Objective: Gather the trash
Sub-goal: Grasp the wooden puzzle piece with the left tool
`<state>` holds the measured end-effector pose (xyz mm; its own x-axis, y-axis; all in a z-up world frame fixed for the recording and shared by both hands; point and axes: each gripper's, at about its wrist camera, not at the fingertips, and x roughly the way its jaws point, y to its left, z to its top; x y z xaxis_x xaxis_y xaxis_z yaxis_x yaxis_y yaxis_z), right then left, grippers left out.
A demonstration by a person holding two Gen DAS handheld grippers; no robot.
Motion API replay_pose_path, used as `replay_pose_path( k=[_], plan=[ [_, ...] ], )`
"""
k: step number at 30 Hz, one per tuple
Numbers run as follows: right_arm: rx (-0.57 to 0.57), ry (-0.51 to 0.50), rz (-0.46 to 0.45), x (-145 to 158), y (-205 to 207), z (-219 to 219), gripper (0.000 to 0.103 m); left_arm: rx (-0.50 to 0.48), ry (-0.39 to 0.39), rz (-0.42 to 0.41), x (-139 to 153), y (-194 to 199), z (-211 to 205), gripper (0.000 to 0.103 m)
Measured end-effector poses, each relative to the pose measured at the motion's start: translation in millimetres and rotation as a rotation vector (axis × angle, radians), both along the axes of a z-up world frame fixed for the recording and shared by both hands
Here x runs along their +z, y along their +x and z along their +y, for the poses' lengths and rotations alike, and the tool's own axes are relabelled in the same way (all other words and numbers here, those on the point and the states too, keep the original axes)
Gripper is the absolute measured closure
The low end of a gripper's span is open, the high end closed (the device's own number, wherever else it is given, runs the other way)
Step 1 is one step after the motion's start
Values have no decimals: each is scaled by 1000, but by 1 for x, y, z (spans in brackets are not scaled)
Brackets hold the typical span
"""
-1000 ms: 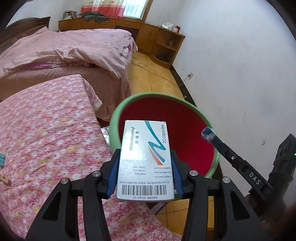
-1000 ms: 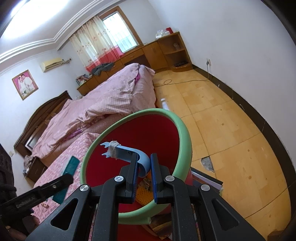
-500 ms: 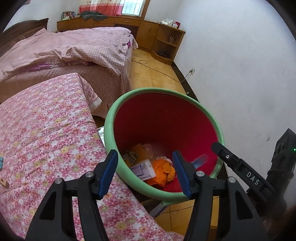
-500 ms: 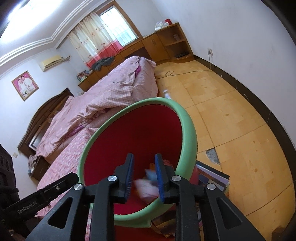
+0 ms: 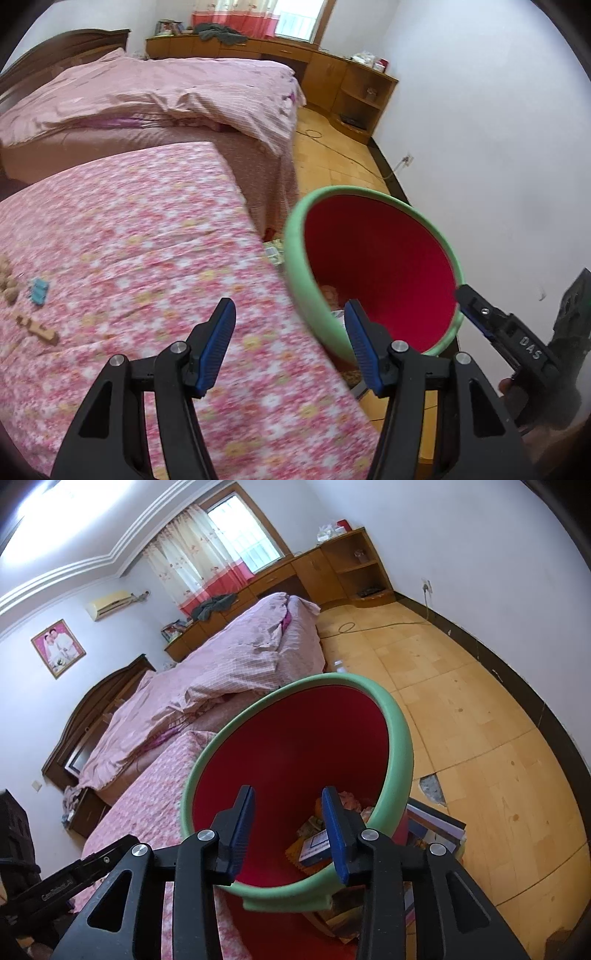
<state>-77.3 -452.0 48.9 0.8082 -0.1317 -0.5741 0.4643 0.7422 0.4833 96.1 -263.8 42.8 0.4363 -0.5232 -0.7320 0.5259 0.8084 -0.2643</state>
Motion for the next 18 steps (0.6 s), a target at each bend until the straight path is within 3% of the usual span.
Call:
replay_pose_path(
  k=[10, 18],
  plan=[
    [30, -14, -17, 14, -9, 27, 61, 149, -22, -14, 2, 12, 64, 42],
    [81, -10, 4, 13, 3, 48, 61, 236, 15, 47, -31, 43, 91, 42]
  ],
)
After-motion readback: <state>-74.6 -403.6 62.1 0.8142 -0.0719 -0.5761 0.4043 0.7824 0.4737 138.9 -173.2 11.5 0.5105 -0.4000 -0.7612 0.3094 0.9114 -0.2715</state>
